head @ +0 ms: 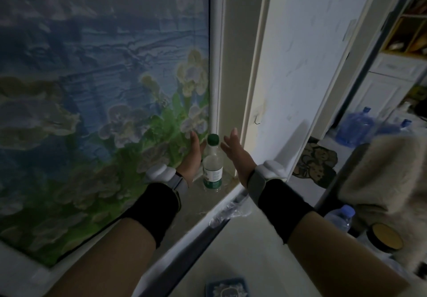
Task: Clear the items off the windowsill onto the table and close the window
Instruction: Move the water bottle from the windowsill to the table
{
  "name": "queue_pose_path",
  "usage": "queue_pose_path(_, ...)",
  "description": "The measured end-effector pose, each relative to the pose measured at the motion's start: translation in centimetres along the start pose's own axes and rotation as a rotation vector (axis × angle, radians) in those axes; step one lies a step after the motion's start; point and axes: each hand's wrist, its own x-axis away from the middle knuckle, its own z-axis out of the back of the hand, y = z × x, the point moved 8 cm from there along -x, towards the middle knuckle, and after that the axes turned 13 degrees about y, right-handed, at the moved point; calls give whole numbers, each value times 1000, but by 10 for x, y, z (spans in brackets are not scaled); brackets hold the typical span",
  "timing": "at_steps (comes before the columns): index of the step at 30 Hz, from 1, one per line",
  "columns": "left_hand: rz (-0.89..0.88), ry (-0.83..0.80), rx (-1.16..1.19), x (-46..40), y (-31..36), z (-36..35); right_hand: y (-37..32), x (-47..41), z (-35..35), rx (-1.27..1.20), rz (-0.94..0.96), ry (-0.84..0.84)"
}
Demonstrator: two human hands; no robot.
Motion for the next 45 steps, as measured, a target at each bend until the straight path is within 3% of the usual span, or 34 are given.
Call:
queue_pose_path(13, 3, -120, -11, 39, -6, -19, 12, 26, 24, -58, 3, 38)
queue_pose_path(20, 97, -247, -40, 87, -29, -35, 24, 68, 52, -67, -4, 16)
queue_pose_path(29, 175, -278, -192, 125, -81, -46, 79, 99, 75, -96, -159, 44)
queue_pose_path(45, 234, -340, -86, 135, -162, -47, 162, 125, 79, -122, -244, 149)
